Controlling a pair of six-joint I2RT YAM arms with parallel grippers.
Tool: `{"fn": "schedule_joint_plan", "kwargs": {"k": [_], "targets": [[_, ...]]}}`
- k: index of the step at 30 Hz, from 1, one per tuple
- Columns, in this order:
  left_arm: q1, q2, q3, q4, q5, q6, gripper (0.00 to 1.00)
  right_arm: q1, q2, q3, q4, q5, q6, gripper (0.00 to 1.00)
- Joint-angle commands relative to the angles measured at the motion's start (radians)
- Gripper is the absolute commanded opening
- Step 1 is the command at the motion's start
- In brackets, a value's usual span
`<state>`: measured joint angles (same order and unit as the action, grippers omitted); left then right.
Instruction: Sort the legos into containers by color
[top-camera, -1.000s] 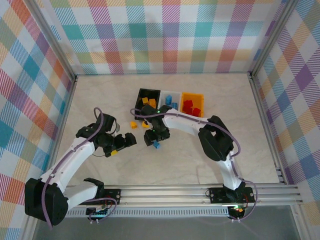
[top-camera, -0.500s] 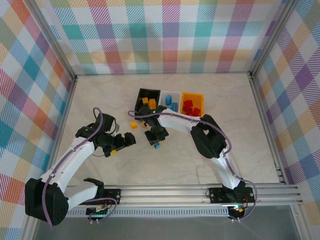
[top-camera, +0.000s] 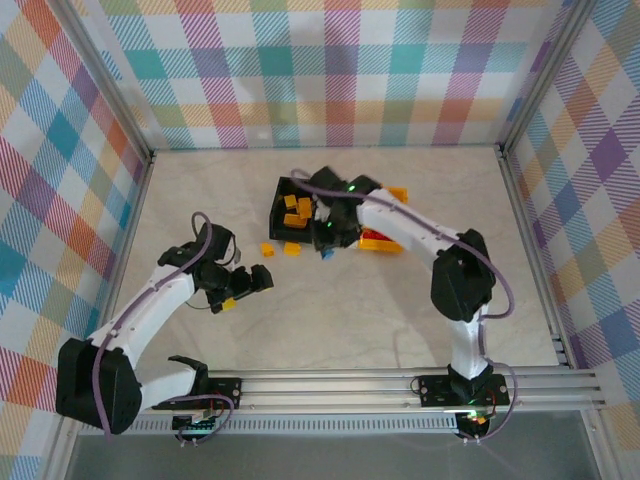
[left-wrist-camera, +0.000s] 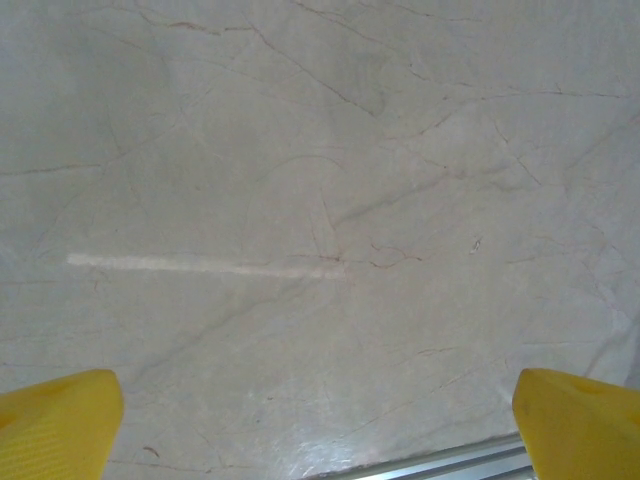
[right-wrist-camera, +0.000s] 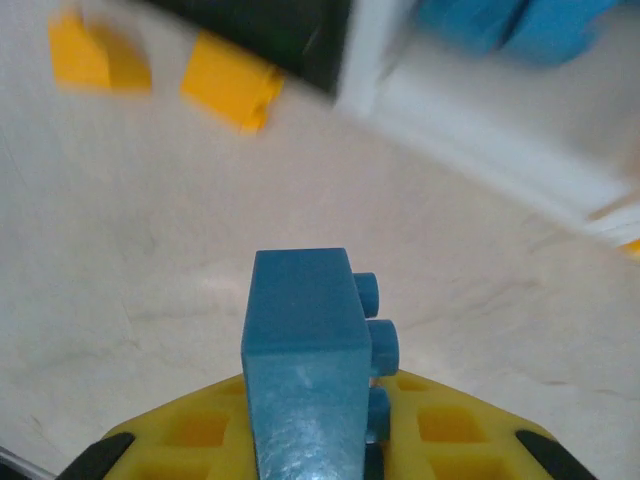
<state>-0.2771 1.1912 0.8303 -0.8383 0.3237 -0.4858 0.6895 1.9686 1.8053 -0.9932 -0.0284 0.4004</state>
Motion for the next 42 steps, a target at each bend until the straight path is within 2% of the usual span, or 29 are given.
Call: {"fn": "schedule_joint_plan", "kwargs": {"k": [1, 7, 15, 19, 21, 25, 28, 30, 37, 42], "targets": [[0.011, 0.043, 0.070, -0.016, -0.006, 0.054, 1.00, -0.093, 0.015, 0.072, -0.029, -0.052, 0.043, 0.17], [0.009, 0.122, 0.131, -0.031, -0.010, 0.093, 1.00, -0.193, 0.179, 0.294, -0.059, -0.080, 0.052, 0.17], [0.011, 0.188, 0.172, -0.048, -0.019, 0.116, 1.00, -0.265, 0.436, 0.607, -0.123, -0.100, 0.084, 0.22], [0.012, 0.202, 0.184, -0.054, -0.031, 0.123, 1.00, -0.290, 0.486, 0.686, -0.135, -0.117, 0.102, 0.35], [0.010, 0.207, 0.184, -0.053, -0.032, 0.124, 1.00, -0.297, 0.476, 0.685, -0.129, -0.123, 0.109, 0.40], [0.011, 0.221, 0.183, -0.038, -0.029, 0.123, 1.00, -0.300, 0.435, 0.664, -0.146, -0.124, 0.095, 0.56], [0.012, 0.239, 0.195, -0.029, -0.028, 0.128, 1.00, -0.298, 0.352, 0.591, -0.154, -0.123, 0.094, 0.62], [0.011, 0.256, 0.212, -0.025, -0.037, 0.136, 1.00, -0.296, 0.257, 0.479, -0.125, -0.127, 0.102, 0.63], [0.010, 0.367, 0.282, 0.012, -0.091, 0.176, 0.98, -0.268, -0.156, -0.124, 0.074, -0.179, 0.146, 0.65], [0.009, 0.471, 0.336, 0.063, -0.118, 0.172, 0.92, -0.259, -0.368, -0.432, 0.131, -0.206, 0.192, 0.65]]}}
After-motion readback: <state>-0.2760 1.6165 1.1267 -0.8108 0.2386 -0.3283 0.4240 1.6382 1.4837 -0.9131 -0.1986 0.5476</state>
